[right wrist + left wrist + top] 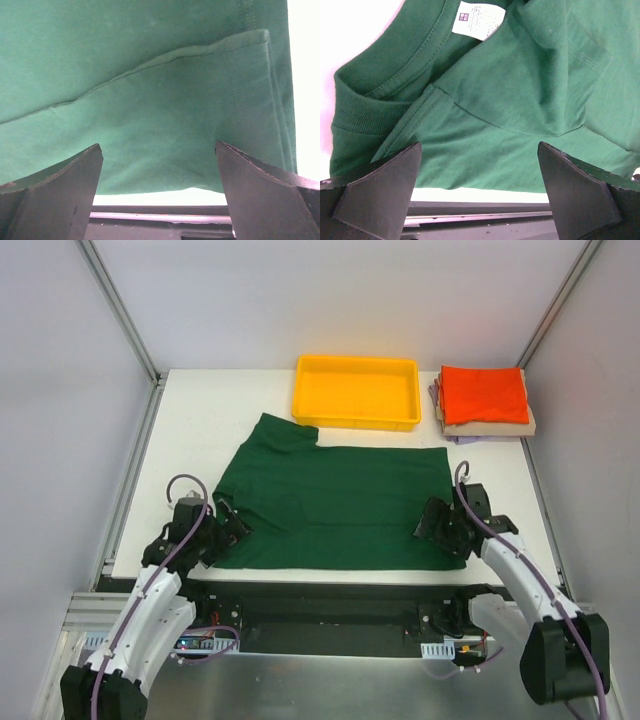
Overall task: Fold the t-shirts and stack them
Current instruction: Fold the flattened tshirt in 1/3 of the way
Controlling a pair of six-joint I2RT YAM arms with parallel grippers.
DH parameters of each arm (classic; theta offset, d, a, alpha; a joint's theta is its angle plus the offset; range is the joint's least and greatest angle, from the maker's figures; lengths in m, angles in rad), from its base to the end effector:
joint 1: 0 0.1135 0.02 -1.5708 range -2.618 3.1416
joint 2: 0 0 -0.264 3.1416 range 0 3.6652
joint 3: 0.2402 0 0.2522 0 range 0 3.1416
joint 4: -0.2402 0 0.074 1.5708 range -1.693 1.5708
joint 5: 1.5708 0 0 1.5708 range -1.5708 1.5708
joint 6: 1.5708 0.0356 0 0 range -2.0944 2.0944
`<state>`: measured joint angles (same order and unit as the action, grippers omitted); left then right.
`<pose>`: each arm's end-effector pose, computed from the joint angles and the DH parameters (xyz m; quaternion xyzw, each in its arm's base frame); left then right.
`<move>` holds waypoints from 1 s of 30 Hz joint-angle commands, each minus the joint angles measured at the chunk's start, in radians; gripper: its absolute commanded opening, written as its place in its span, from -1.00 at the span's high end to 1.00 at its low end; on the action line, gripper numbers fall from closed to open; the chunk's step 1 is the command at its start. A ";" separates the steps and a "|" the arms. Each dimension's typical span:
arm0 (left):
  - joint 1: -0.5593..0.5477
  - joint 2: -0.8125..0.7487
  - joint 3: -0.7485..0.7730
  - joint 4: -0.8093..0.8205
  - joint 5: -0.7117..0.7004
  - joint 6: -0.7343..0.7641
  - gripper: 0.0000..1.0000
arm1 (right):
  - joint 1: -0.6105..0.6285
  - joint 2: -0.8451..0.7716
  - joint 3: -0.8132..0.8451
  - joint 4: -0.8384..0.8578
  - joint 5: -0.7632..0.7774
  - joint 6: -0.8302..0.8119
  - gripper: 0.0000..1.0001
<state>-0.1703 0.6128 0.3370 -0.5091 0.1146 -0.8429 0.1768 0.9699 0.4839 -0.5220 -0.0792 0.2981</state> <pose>0.1308 -0.0266 0.1791 -0.2836 0.8778 -0.2317 0.3086 0.1706 0.0333 0.1773 0.0472 0.9588 0.1022 0.2608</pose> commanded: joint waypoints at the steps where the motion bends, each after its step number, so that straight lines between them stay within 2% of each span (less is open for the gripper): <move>1: -0.005 -0.038 0.052 -0.095 0.006 -0.016 -0.98 | 0.062 -0.134 0.083 -0.093 0.015 -0.039 -0.93; 4: -0.005 -0.030 0.121 -0.082 -0.009 0.008 -0.98 | 0.199 -0.145 0.174 -0.018 0.019 -0.056 -0.93; 7: -0.005 0.008 0.187 -0.033 0.019 0.042 -0.98 | 0.366 0.004 0.278 0.071 0.036 -0.074 -0.93; 10: -0.005 0.062 0.188 0.100 0.097 0.059 -0.98 | 0.524 0.226 0.415 0.184 0.059 -0.115 -0.93; 16: -0.003 0.195 0.110 0.247 0.129 0.056 -0.98 | 0.628 0.718 0.781 0.238 -0.068 -0.145 -0.98; 21: -0.003 0.203 0.022 0.293 0.089 0.048 -0.98 | 0.655 0.993 1.070 0.143 -0.091 -0.145 -0.77; 26: -0.003 0.189 -0.030 0.293 0.065 0.042 -0.98 | 0.662 1.131 1.189 0.116 -0.097 -0.134 -0.45; 28: -0.003 0.186 -0.039 0.291 0.059 0.045 -0.98 | 0.668 1.161 1.203 0.122 -0.102 -0.132 -0.25; 30: -0.003 0.180 -0.041 0.287 0.051 0.060 -0.98 | 0.673 1.181 1.211 0.120 -0.102 -0.132 -0.15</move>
<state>-0.1703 0.8021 0.3206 -0.2340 0.2008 -0.8143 0.8387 2.1231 1.6386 -0.3702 -0.1619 0.1677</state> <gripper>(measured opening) 0.990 0.607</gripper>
